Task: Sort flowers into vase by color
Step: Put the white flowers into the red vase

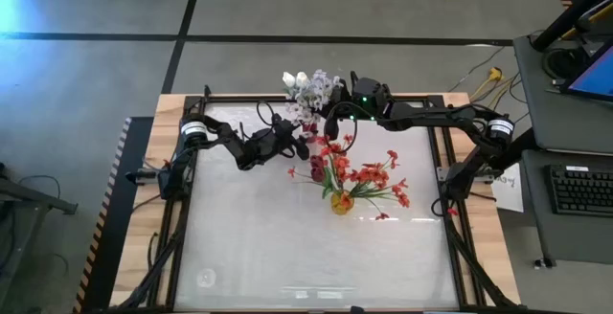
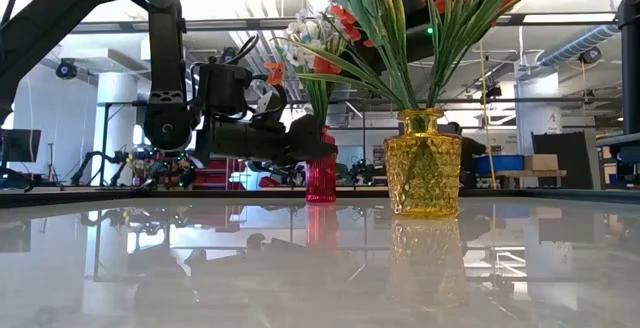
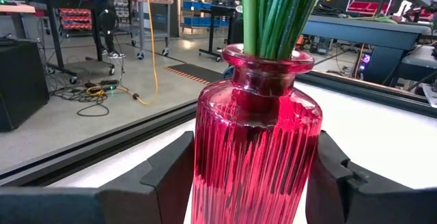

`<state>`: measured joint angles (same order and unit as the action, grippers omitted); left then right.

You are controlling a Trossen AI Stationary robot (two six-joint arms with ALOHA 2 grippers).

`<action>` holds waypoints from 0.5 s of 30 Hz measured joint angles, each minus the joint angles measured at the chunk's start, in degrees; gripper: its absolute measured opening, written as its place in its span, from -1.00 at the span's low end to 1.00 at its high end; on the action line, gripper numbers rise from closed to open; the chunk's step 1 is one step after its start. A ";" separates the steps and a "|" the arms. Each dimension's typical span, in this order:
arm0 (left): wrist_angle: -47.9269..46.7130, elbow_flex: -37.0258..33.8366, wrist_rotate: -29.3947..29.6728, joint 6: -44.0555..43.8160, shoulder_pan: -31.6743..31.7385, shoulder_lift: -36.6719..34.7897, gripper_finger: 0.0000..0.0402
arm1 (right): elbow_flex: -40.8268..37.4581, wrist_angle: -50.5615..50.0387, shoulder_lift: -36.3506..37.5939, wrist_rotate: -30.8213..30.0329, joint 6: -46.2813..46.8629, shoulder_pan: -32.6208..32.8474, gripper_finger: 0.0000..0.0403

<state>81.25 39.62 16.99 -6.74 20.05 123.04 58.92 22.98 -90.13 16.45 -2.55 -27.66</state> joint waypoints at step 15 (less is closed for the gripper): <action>0.00 0.00 -0.02 0.00 0.00 -0.02 0.00 | -0.04 -0.72 -0.07 0.02 -1.89 0.00 -0.91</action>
<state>81.25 39.62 16.97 -6.74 20.05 123.02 58.87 22.27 -90.19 16.47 -4.44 -27.66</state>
